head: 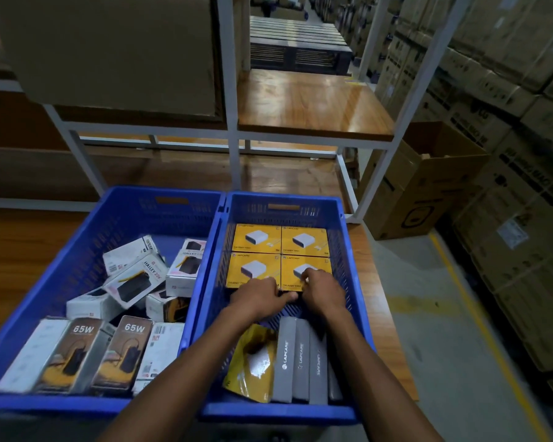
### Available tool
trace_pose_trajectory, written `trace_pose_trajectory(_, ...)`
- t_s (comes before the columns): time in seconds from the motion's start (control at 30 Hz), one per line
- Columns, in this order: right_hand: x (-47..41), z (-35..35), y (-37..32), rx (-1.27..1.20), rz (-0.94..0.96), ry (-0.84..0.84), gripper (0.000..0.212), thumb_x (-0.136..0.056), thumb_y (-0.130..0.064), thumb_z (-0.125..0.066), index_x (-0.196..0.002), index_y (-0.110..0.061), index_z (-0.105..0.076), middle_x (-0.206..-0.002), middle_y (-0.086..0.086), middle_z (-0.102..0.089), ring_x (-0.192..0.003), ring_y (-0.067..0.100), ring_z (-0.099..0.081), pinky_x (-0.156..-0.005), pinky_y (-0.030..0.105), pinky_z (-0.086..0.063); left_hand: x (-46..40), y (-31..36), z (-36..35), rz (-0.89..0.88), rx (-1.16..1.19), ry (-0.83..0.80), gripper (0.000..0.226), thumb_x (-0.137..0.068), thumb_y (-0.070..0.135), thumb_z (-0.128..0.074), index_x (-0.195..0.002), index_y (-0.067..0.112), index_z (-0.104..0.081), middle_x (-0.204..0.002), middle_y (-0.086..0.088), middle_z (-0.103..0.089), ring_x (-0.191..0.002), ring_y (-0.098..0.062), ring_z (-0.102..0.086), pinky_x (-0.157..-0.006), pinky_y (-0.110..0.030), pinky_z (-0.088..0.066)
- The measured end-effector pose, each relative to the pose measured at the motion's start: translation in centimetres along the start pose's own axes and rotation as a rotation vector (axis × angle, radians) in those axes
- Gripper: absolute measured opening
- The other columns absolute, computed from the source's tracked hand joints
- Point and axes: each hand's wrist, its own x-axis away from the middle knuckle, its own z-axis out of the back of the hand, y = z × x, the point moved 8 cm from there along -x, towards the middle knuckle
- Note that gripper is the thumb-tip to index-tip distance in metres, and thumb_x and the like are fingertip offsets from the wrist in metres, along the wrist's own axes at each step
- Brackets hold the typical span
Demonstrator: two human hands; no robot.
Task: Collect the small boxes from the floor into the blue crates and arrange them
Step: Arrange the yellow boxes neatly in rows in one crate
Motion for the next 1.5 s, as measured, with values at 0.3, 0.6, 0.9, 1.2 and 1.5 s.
trace_pose_trajectory(0.3,1.6,-0.4,0.8,-0.406,-0.037,-0.061,0.023,-0.099,-0.034,-0.056,-0.11,-0.029,-0.075,-0.105,0.004,-0.076,-0.095,0.025,-0.07,-0.084,0.045,-0.06,3.2,1.0,-0.5,-0.059,0.186,-0.226,0.031,-0.091,0.043,-0.071,-0.111,0.02,-0.067,-0.093,-0.004,-0.076,-0.069,-0.021,-0.078,-0.066,-0.036,-0.066)
trace_pose_trajectory(0.6,4.7,4.3,-3.4,-0.802,0.242,0.039,0.032,-0.103,-0.057,-0.054,-0.12,-0.035,-0.07,-0.114,-0.017,-0.074,-0.108,-0.002,-0.066,-0.091,0.029,-0.054,2.1,-2.2,8.3,-0.025,0.469,0.251,0.017,-0.099,0.041,-0.059,-0.109,0.033,-0.071,-0.108,0.002,-0.063,-0.089,-0.014,-0.063,-0.075,-0.036,-0.061)
trace_pose_trajectory(0.9,6.4,5.9,-5.2,-0.728,0.482,0.112,0.06,-0.084,-0.054,-0.082,-0.136,-0.038,-0.056,-0.132,-0.016,-0.062,-0.119,0.006,-0.061,-0.094,0.032,-0.056,1.2,-4.8,6.5,0.08,1.291,0.206,0.027,-0.105,0.027,-0.055,-0.113,0.009,-0.073,-0.114,-0.019,-0.065,-0.09,-0.028,-0.07,-0.058,-0.028,-0.059)
trace_pose_trajectory(1.2,4.6,5.6,-1.9,-1.124,0.138,0.224,0.046,-0.1,-0.045,-0.066,-0.141,-0.043,-0.045,-0.132,-0.009,-0.065,-0.114,-0.001,-0.065,-0.088,0.029,-0.056,0.3,-4.3,6.2,-0.053,1.06,0.176,0.044,-0.103,0.039,-0.064,-0.143,0.025,-0.054,-0.107,-0.006,-0.065,-0.053,-0.014,-0.056,-0.056,-0.033,-0.05)
trace_pose_trajectory(1.5,3.2,4.4,-1.4,-1.664,-0.017,0.088,0.065,-0.094,-0.009,-0.071,-0.15,-0.023,-0.04,-0.134,0.01,-0.067,-0.117,0.02,-0.07,-0.089,0.034,-0.06,0.3,-2.9,4.2,-0.041,1.221,-0.034,0.017,-0.103,0.033,-0.065,-0.099,0.02,-0.055,-0.083,0.001,-0.054,-0.056,-0.015,-0.049,-0.058,-0.03,-0.039)
